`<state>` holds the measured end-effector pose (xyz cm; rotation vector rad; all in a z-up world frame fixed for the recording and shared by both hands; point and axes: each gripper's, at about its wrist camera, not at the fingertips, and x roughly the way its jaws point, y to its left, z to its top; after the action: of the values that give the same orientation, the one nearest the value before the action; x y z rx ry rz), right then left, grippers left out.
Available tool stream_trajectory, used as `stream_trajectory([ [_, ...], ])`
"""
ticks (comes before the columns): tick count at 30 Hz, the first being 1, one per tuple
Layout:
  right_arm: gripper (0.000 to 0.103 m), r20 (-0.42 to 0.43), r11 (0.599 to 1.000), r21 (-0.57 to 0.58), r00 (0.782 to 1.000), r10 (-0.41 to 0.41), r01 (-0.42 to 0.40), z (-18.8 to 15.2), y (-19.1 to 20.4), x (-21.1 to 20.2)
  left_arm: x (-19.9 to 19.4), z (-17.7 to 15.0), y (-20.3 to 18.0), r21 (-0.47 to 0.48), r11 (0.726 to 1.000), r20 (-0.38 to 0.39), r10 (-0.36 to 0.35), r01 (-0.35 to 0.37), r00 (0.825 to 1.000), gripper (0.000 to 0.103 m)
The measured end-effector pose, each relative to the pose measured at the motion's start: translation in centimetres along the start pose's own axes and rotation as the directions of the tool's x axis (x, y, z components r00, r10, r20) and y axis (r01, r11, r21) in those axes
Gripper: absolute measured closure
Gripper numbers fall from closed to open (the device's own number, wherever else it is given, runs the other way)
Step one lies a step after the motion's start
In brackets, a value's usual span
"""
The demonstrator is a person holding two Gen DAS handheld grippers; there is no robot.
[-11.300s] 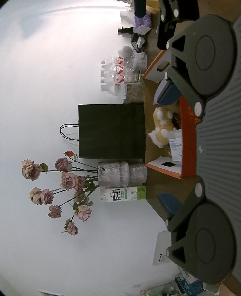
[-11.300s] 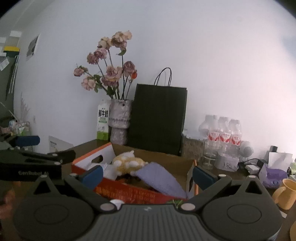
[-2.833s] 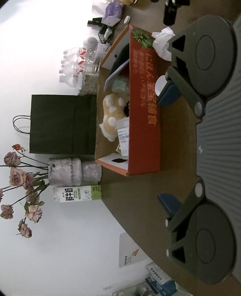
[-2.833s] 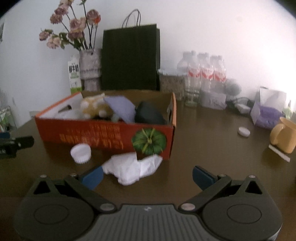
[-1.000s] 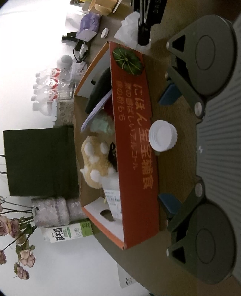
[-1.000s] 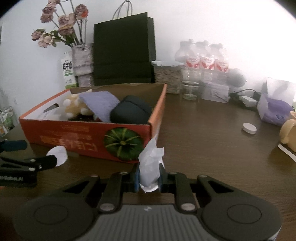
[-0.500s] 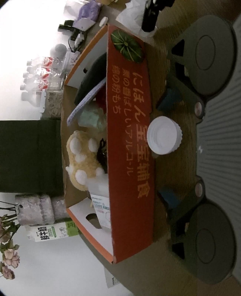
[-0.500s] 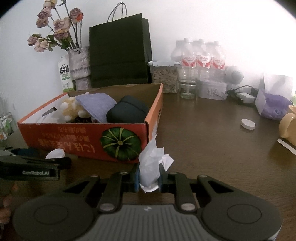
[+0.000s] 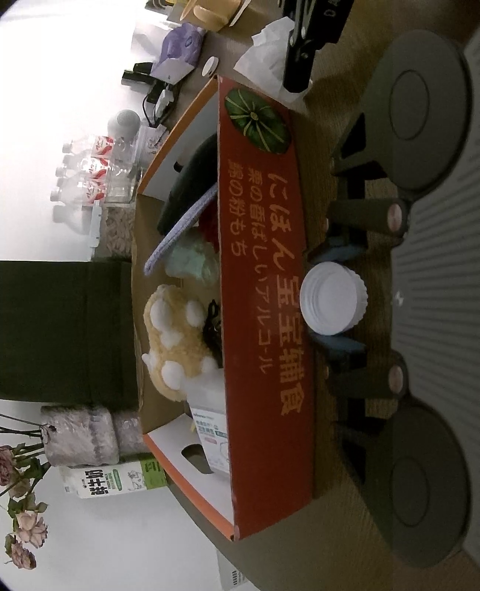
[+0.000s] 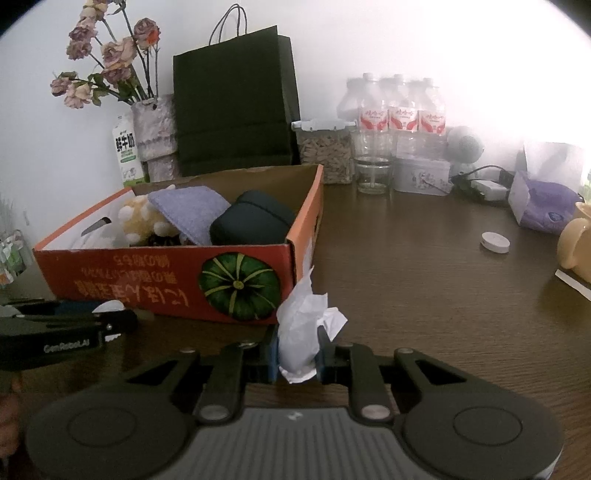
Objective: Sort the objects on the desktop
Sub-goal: 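Grasp the white bottle cap with the left tool while the right tool lifts the tissue, then carry the cap and tissue over the box with both tools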
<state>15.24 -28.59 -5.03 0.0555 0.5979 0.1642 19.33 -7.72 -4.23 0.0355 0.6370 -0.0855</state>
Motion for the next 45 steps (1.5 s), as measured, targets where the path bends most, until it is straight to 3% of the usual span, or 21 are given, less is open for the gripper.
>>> stream_trajectory([
  [10,0.085,0.051,0.999,-0.021,0.998,-0.028,0.029,-0.1,0.5,-1.0,-0.9,-0.3,0.0,-0.005,1.0,0.025,0.026,-0.026,0.999,0.062],
  [17,0.085,0.117,1.0,-0.013,0.993,-0.007,0.009,-0.2,1.7,-3.4,-4.4,-0.3,0.7,-0.008,1.0,0.098,0.016,-0.015,0.995,0.062],
  [29,0.085,0.224,0.999,-0.038,0.973,0.046,-0.039,3.7,5.8,-6.3,-10.1,3.4,3.4,-0.029,0.999,0.276,-0.01,0.019,0.961,0.062],
  [38,0.084,0.205,0.994,-0.063,0.974,0.098,-0.087,8.0,9.8,-2.8,-8.7,6.9,5.8,-0.063,0.998,0.331,0.018,0.003,0.943,0.062],
  [45,0.085,0.15,0.989,-0.088,0.979,0.135,-0.123,9.7,13.2,2.1,-4.7,8.2,7.8,-0.07,0.997,0.301,0.038,-0.018,0.953,0.062],
])
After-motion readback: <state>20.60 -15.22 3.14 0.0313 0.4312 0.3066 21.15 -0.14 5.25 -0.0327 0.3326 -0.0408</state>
